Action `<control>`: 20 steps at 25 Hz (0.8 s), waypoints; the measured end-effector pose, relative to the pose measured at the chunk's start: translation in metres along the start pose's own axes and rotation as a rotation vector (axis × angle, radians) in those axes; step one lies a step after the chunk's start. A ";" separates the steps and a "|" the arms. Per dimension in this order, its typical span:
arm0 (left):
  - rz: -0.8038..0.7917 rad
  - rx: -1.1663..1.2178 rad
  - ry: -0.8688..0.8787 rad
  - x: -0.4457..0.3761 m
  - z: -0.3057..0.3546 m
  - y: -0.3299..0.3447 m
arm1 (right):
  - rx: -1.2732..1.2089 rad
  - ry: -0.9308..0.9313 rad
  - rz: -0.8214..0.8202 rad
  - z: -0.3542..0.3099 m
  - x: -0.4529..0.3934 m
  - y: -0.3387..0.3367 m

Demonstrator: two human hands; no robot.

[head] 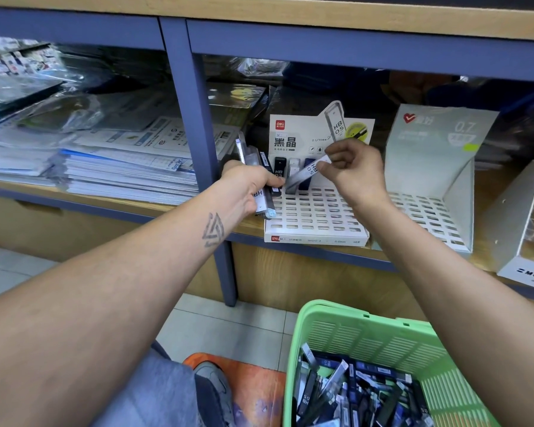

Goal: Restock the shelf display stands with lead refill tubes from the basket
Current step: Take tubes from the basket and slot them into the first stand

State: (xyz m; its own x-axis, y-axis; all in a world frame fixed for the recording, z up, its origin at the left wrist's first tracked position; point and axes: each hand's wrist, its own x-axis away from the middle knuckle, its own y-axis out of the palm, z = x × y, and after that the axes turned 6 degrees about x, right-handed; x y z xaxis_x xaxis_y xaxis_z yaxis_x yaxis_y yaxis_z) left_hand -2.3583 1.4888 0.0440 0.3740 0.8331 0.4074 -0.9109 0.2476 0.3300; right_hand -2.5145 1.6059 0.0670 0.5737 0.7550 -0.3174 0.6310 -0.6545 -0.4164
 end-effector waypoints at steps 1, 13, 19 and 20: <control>0.015 -0.025 0.029 0.021 0.006 0.005 | 0.093 -0.079 -0.008 -0.002 0.000 0.003; 0.131 -0.208 0.068 0.062 0.013 0.010 | 0.467 -0.442 -0.123 -0.004 -0.007 0.027; 0.075 -0.154 0.083 0.045 0.011 0.005 | 0.652 -0.503 -0.127 0.000 0.002 0.030; 0.049 -0.159 0.071 0.034 0.008 0.002 | 0.589 -0.471 -0.129 -0.004 0.005 0.030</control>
State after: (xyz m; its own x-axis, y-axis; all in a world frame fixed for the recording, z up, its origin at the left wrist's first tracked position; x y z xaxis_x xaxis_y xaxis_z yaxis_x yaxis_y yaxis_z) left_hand -2.3464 1.5132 0.0652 0.3202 0.8776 0.3569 -0.9460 0.2761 0.1698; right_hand -2.4912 1.5901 0.0562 0.1480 0.8473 -0.5101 0.2198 -0.5310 -0.8184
